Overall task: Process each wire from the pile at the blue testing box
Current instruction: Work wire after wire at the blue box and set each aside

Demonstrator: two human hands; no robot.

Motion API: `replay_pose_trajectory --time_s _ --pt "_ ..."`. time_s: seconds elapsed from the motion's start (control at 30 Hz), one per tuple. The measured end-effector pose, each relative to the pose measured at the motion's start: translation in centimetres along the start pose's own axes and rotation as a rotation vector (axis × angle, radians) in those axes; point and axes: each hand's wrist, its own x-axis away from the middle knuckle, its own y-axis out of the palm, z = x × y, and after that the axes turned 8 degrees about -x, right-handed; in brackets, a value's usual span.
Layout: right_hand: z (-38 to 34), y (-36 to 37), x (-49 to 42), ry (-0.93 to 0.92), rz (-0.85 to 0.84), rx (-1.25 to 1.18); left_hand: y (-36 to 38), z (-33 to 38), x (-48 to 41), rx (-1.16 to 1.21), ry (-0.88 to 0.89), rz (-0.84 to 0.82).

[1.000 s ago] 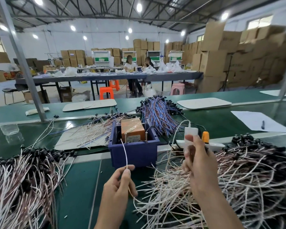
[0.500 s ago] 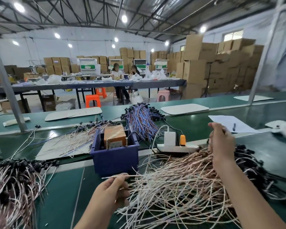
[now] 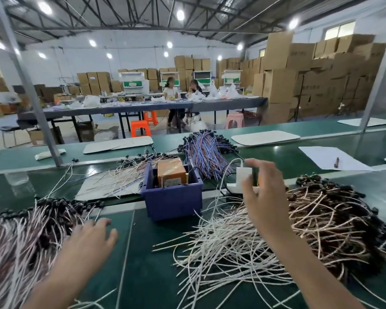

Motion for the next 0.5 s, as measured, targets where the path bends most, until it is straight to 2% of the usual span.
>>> replay_pose_trajectory --time_s 0.1,0.23,0.33,0.5 --pt "-2.5 4.4 4.2 -0.053 -0.229 -0.046 0.4 -3.3 -0.1 -0.203 -0.074 -0.113" --pt "-3.9 9.0 8.1 -0.033 -0.409 -0.052 1.6 -5.5 0.9 -0.304 -0.002 -0.133" --pt "-3.3 10.5 10.4 0.089 -0.516 -0.047 2.3 -6.2 1.3 -0.289 0.014 -0.077" --pt "-2.6 10.9 11.7 0.095 -0.57 -0.006 3.1 -5.5 0.1 -0.282 -0.063 0.034"
